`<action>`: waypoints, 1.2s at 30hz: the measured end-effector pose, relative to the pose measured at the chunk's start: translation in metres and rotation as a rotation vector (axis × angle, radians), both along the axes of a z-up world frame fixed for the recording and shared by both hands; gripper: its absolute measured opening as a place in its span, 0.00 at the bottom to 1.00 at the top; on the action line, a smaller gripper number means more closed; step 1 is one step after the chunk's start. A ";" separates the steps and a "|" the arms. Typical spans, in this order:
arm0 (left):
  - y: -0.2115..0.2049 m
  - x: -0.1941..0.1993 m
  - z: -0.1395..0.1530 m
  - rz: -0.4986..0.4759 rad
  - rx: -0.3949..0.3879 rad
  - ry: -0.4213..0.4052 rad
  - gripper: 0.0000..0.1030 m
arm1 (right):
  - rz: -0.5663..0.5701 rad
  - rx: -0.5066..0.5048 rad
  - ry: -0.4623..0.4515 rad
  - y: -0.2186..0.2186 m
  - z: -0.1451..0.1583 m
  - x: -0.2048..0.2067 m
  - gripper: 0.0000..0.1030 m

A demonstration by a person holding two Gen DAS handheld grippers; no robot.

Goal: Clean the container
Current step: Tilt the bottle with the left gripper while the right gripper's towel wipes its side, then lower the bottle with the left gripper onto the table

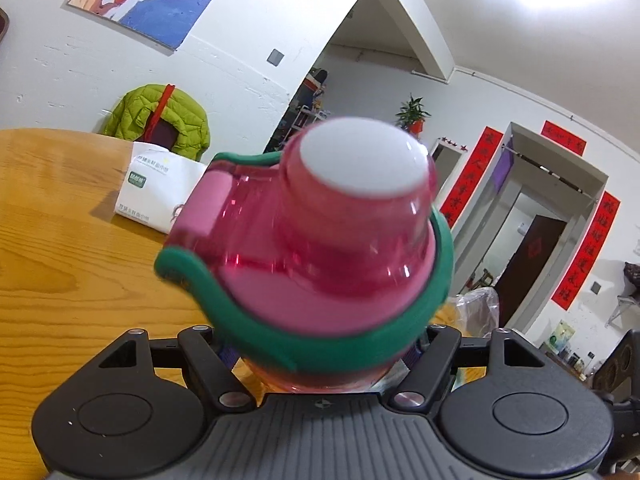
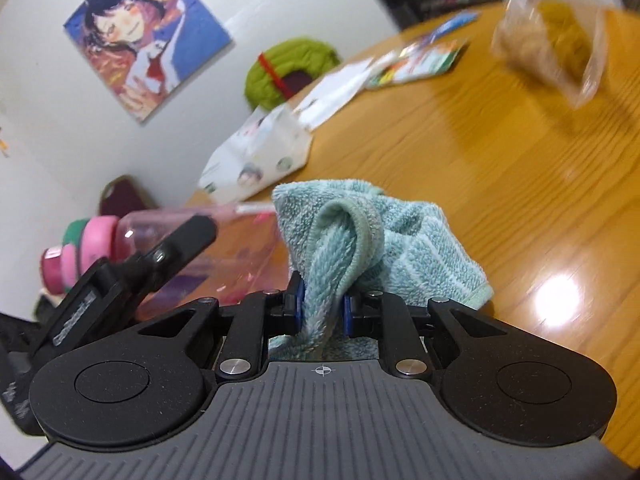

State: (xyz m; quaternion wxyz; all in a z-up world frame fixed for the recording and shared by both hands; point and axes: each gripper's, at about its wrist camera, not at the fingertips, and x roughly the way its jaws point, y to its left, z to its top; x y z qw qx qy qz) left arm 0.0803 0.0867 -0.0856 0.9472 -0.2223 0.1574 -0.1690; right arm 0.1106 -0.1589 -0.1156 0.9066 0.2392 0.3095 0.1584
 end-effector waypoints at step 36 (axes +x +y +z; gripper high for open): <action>-0.051 -0.063 0.005 -0.016 0.508 -0.163 0.88 | 0.049 -0.085 -0.143 -0.001 -0.004 -0.014 0.58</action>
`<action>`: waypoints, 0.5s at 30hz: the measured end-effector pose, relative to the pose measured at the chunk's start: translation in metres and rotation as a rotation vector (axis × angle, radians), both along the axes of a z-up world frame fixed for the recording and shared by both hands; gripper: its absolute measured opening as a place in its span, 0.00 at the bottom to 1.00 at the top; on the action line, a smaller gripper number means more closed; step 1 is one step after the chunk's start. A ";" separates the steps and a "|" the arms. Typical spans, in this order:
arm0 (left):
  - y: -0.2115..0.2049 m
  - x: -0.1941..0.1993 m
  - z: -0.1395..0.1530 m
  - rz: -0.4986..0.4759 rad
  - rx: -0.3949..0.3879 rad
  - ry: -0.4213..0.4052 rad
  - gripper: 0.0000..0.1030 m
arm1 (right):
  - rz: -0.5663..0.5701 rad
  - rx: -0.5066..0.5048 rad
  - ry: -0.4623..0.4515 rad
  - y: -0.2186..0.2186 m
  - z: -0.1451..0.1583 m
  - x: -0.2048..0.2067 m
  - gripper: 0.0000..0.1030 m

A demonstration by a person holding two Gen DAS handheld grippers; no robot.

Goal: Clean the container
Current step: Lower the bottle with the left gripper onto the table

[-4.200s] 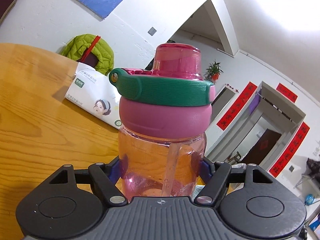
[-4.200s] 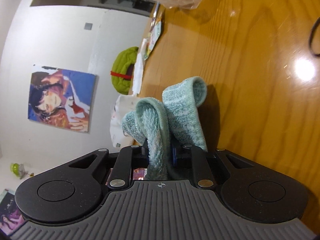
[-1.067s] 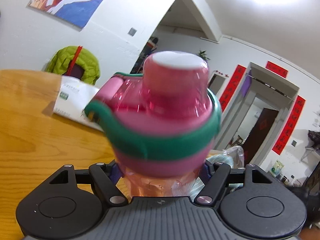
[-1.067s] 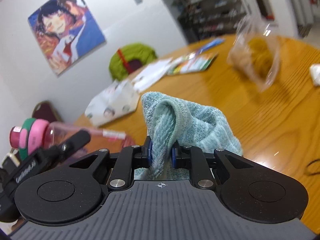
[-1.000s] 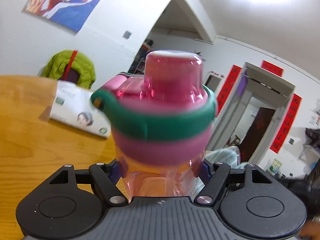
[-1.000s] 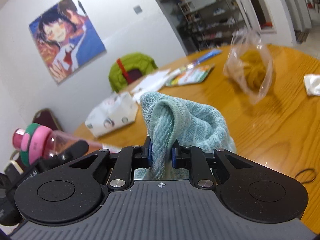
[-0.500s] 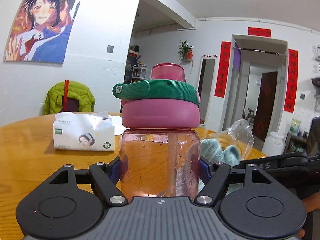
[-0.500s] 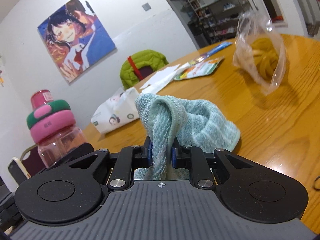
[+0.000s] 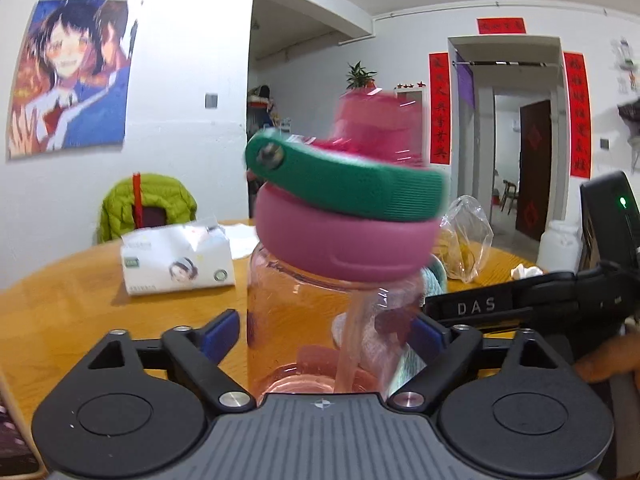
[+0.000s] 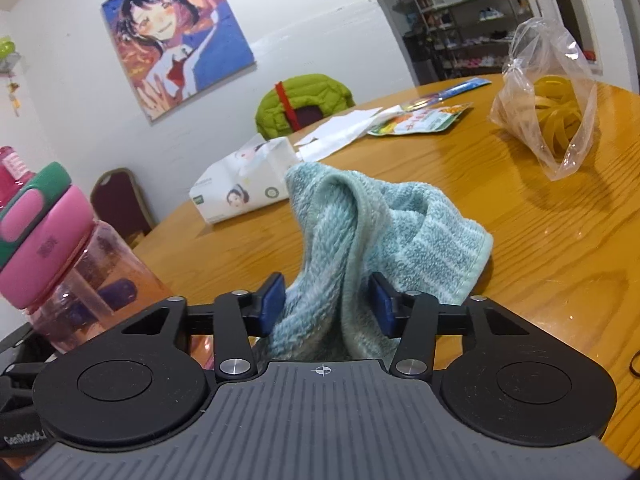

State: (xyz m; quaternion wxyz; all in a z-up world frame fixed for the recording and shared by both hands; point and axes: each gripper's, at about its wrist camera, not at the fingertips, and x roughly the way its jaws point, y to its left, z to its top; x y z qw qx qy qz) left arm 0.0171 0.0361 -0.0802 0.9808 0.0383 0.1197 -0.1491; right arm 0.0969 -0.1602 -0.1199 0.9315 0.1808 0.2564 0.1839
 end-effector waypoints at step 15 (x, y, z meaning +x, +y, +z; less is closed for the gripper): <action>0.004 0.022 -0.009 0.044 0.001 0.137 0.70 | 0.035 -0.164 0.038 0.018 -0.002 0.002 0.32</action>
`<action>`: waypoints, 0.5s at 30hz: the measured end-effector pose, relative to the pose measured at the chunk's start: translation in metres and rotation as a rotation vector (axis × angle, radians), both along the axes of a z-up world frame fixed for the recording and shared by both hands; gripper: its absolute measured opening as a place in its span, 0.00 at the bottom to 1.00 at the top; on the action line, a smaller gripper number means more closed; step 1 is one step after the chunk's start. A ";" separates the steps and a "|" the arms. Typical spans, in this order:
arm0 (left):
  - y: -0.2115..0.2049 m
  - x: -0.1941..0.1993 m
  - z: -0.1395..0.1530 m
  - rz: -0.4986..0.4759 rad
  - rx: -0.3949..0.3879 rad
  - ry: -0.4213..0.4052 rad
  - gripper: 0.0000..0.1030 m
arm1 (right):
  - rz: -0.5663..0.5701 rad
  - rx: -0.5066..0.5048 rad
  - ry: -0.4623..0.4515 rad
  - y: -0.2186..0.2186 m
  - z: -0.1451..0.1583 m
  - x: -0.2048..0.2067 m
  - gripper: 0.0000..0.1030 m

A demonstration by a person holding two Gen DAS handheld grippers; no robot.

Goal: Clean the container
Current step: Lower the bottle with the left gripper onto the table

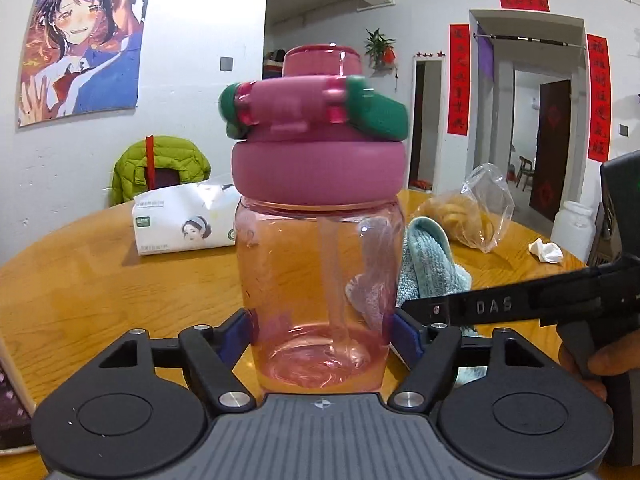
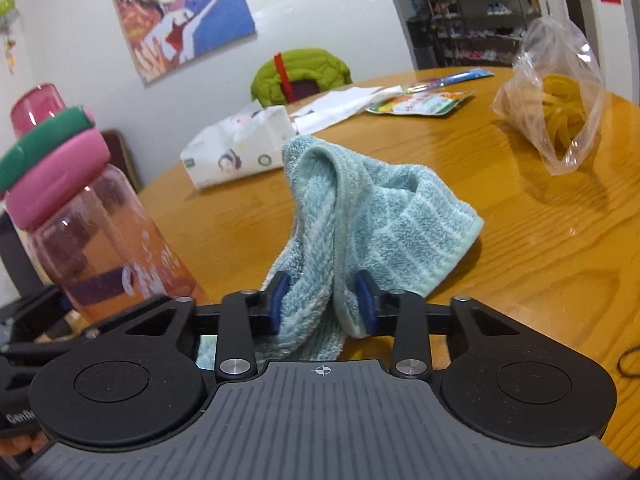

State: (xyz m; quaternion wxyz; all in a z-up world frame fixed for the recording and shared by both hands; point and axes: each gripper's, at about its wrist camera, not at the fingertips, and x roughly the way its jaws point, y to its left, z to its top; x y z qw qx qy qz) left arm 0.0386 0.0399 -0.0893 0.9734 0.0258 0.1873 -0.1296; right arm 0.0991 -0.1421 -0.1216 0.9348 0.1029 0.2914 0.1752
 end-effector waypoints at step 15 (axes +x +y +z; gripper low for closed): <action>-0.006 0.014 -0.006 0.056 -0.009 0.117 0.88 | 0.022 -0.128 0.030 0.016 0.021 0.028 0.52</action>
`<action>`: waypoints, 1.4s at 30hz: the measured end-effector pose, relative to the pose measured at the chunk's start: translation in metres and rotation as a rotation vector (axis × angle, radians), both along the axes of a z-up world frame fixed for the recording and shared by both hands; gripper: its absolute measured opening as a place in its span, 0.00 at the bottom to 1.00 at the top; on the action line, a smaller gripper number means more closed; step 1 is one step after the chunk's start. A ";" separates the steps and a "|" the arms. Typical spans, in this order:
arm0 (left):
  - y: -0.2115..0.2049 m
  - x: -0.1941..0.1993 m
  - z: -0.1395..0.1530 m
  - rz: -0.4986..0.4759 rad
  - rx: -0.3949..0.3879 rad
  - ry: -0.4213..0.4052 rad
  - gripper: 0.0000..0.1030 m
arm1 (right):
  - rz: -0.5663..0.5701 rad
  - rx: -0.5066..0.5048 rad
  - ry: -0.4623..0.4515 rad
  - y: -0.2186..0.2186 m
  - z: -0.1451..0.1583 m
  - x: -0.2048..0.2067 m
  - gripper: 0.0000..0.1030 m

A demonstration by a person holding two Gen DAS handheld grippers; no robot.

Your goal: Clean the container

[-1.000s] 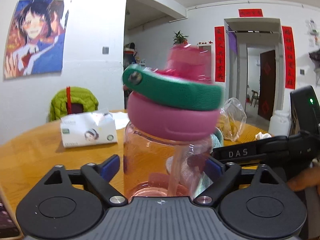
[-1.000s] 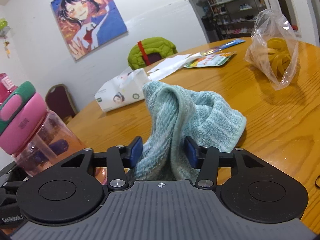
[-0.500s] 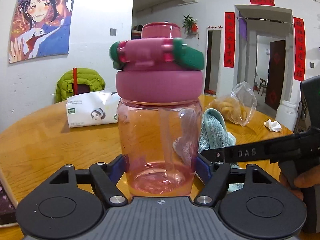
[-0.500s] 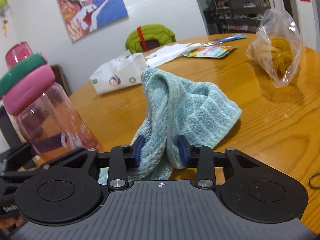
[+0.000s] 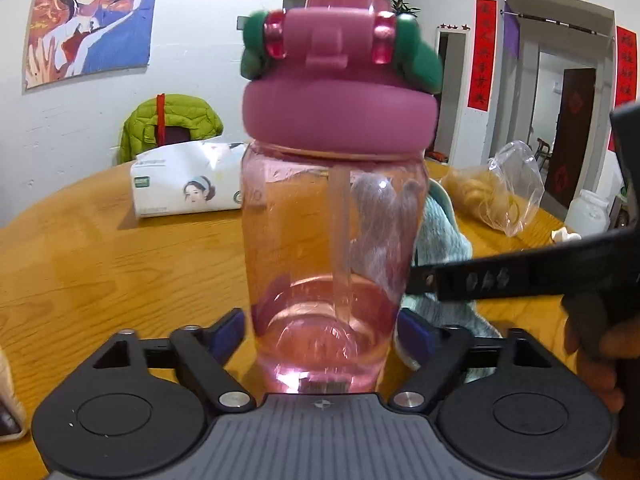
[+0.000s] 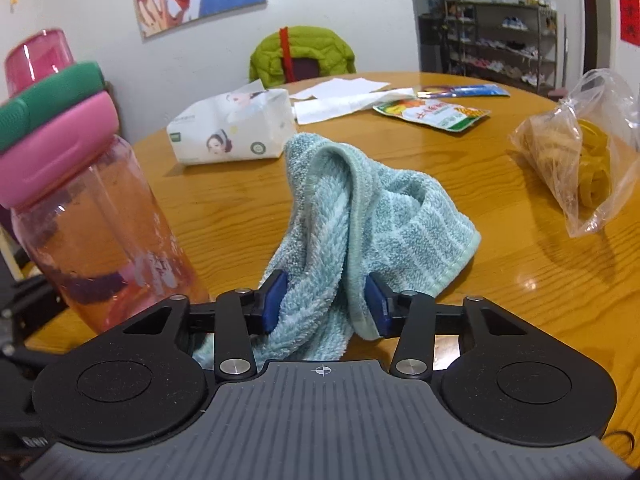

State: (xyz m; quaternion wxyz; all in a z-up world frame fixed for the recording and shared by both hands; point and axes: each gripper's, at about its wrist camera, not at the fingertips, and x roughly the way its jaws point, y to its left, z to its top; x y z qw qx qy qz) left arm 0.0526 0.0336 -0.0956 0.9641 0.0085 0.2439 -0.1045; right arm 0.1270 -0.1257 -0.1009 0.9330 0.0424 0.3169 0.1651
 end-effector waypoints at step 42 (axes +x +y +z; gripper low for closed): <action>0.013 -0.070 0.010 0.166 -0.157 0.203 0.99 | -0.046 0.041 0.068 -0.009 0.043 -0.126 1.00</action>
